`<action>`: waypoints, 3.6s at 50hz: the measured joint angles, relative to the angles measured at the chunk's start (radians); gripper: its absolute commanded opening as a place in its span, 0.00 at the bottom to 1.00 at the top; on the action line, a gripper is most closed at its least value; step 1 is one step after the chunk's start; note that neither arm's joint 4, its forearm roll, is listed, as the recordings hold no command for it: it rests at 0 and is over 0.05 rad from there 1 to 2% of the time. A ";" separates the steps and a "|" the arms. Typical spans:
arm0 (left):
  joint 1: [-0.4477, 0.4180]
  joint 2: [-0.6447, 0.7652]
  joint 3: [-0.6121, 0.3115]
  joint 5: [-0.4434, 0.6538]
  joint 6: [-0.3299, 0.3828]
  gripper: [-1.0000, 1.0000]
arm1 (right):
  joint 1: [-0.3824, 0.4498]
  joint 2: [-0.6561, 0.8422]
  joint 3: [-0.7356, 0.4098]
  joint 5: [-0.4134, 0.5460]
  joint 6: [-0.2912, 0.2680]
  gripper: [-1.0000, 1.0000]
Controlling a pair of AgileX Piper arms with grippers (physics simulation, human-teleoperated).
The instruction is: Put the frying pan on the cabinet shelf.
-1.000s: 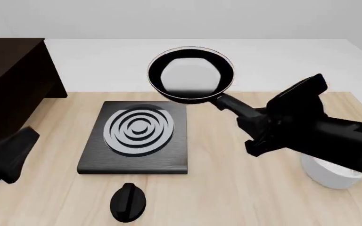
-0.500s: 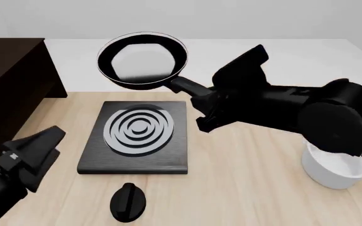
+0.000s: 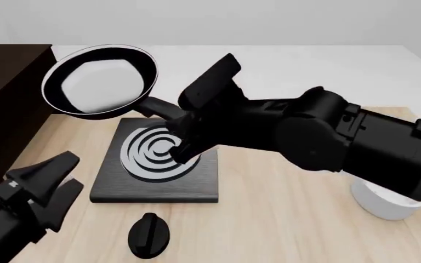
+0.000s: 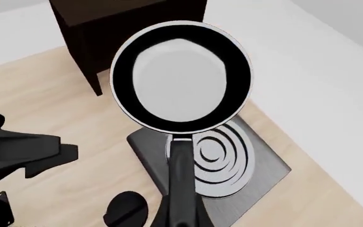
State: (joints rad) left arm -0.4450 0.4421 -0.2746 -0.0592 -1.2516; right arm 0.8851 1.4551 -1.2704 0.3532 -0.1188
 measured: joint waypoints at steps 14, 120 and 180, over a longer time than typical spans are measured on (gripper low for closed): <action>-0.003 -0.012 0.005 -0.014 -0.042 1.00 | 0.063 0.055 -0.050 -0.007 -0.012 0.00; 0.023 0.032 0.036 -0.085 -0.066 1.00 | 0.272 0.130 -0.042 -0.078 0.003 0.00; 0.029 0.021 0.050 -0.086 -0.096 0.00 | 0.298 0.125 -0.033 -0.118 0.013 1.00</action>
State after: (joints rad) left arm -0.4156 0.4628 -0.2250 -0.1452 -1.3472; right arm 1.1832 1.5801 -1.3032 0.2347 -0.1058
